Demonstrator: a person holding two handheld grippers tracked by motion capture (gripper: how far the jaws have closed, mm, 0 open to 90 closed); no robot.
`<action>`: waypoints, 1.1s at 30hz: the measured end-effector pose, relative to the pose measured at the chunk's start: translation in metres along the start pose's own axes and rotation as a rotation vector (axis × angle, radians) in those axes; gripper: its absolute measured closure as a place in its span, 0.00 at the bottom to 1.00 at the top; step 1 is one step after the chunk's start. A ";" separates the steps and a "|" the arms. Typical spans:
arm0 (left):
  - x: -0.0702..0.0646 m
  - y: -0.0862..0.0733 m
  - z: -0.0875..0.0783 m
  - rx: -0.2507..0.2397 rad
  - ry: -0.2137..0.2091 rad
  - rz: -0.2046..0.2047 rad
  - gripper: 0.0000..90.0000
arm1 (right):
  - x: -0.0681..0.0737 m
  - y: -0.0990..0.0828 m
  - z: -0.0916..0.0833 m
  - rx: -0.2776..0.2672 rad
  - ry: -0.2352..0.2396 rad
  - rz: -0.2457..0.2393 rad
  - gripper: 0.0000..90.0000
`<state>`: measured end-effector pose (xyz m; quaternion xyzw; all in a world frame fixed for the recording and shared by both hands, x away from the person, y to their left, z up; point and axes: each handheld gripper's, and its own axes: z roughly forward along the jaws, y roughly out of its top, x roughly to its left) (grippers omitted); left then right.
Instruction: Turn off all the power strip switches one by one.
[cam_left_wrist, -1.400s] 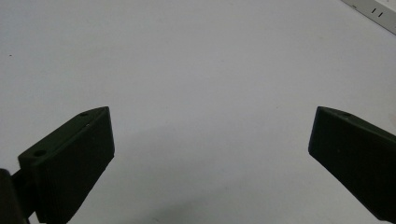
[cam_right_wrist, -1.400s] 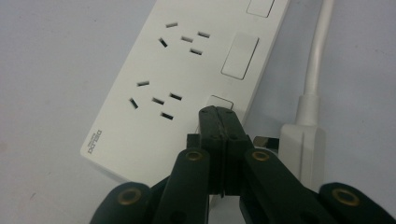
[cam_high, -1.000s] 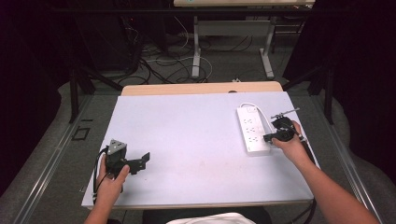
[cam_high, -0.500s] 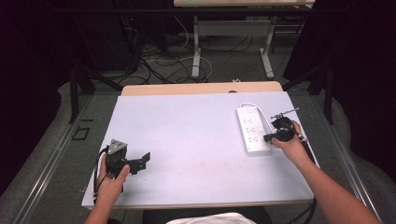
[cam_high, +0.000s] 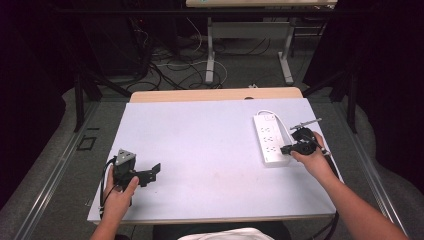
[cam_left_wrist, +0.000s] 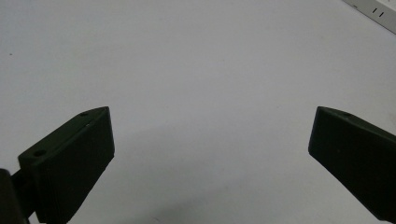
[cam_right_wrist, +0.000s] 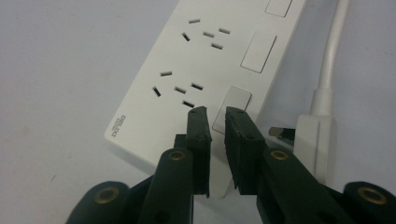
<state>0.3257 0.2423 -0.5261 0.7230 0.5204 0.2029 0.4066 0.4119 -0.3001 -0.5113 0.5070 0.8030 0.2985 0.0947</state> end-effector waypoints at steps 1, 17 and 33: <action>0.000 0.000 0.000 0.000 0.000 0.000 0.00 | 0.001 -0.001 -0.001 -0.001 0.006 -0.002 0.85; 0.000 0.000 -0.001 -0.004 0.002 0.003 0.00 | 0.017 -0.020 -0.023 -0.090 -0.045 -0.104 0.41; -0.001 0.001 -0.002 -0.013 0.003 -0.004 0.00 | 0.020 -0.056 -0.044 -0.130 -0.017 -0.034 0.25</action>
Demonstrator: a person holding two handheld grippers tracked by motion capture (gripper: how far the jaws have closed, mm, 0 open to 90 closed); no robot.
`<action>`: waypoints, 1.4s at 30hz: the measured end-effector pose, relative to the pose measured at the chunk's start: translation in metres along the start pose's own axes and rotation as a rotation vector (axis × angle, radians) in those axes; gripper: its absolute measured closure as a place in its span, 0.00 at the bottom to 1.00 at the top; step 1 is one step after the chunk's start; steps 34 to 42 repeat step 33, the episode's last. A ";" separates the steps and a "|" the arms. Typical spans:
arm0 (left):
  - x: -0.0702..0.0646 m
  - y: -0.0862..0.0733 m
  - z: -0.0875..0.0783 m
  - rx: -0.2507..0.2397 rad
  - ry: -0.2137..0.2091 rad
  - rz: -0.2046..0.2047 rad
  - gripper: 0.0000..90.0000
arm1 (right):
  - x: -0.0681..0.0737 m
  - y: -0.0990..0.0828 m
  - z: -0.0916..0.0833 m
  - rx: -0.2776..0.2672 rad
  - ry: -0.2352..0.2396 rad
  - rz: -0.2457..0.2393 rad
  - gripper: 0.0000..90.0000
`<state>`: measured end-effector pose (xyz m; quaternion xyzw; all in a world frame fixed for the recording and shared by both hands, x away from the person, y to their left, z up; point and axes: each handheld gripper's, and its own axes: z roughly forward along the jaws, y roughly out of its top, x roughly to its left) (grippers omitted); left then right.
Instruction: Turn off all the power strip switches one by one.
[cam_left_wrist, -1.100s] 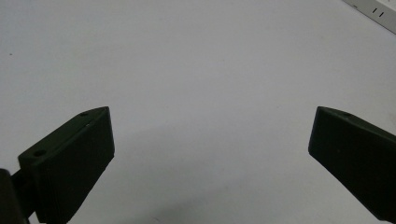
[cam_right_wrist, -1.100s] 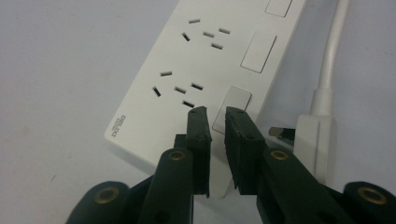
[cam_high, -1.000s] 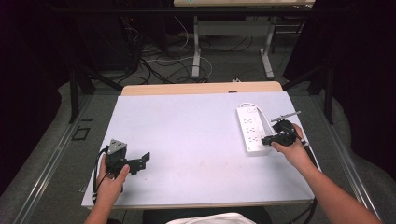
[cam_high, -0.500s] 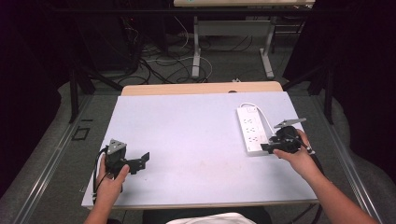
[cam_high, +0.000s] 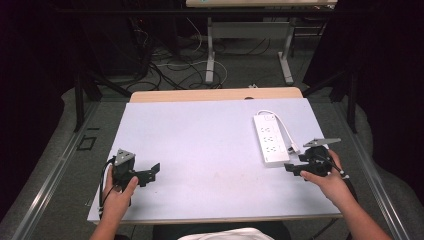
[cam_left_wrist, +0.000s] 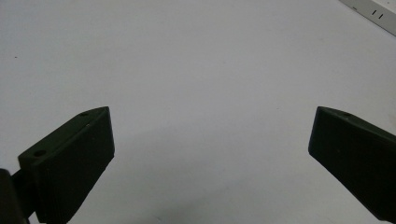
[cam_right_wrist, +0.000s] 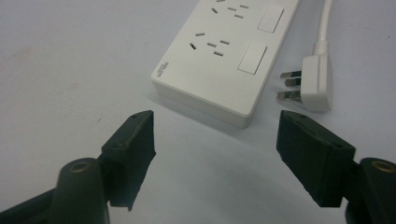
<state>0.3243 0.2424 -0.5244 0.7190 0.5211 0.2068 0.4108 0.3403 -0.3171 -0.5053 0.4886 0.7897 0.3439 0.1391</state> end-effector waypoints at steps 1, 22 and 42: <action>0.000 0.000 0.000 0.000 0.000 0.001 0.00 | -0.001 -0.003 0.000 -0.013 -0.009 0.005 0.20; 0.000 -0.001 0.001 0.006 -0.008 0.004 0.00 | -0.001 -0.050 -0.003 -0.108 -0.122 0.094 0.00; 0.002 -0.001 0.002 0.013 -0.007 0.006 0.00 | -0.009 -0.056 -0.004 -0.134 -0.130 0.124 0.00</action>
